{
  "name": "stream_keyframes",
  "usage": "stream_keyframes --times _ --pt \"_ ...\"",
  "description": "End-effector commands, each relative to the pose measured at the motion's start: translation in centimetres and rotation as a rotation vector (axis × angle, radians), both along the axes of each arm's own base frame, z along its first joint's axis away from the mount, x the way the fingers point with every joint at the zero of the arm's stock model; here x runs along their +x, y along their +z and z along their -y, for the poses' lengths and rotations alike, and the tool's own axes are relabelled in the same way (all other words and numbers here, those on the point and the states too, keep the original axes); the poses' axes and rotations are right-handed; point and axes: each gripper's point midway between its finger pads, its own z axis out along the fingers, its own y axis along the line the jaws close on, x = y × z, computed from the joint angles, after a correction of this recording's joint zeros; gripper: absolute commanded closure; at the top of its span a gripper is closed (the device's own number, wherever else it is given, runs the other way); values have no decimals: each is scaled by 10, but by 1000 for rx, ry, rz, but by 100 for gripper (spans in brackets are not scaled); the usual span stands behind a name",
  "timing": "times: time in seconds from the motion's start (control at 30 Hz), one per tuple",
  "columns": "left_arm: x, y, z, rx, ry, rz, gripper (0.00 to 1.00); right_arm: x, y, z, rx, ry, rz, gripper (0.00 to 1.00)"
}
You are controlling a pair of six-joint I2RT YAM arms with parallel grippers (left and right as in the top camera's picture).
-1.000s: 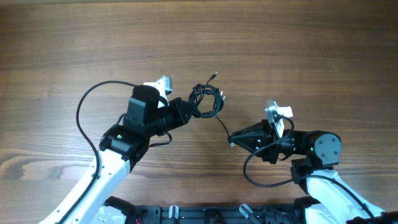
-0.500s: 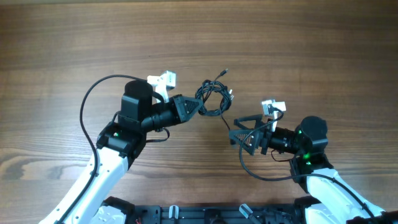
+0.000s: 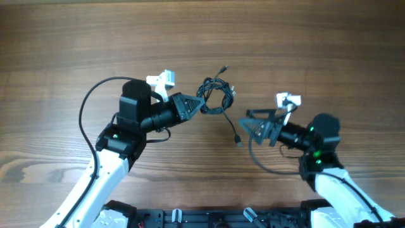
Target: Untangle cables
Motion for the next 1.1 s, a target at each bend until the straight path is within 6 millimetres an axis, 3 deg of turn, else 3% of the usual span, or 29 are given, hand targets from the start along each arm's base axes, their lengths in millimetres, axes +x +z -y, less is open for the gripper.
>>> stream_keyframes --times 0.0,0.07,0.17,0.27,0.33,0.47,0.6,0.8,1.0,1.07 --pt "8 11 -8 -19 15 26 96 18 29 15 -39 28 92 1" --pt "8 16 -11 -23 -19 70 96 24 37 14 -65 48 96 3" --pt "13 27 -15 -54 -22 105 96 2 28 -14 -83 175 84 5" --pt "15 32 -14 -63 -23 133 96 -19 17 -36 -104 269 60 18" --pt "15 33 -14 -64 -22 136 96 -21 16 -37 -99 273 42 28" --pt "21 33 -17 -70 23 118 96 -30 15 -46 -88 312 12 29" --pt "22 31 -19 -66 40 105 96 -26 13 -51 -113 288 23 53" --pt "22 30 -19 -47 29 126 96 -22 12 -50 -124 264 31 64" --pt "29 27 -25 -20 79 135 96 -23 13 -51 -105 263 -13 96" --pt "36 25 -32 5 130 142 96 -27 27 -54 -46 300 -22 95"
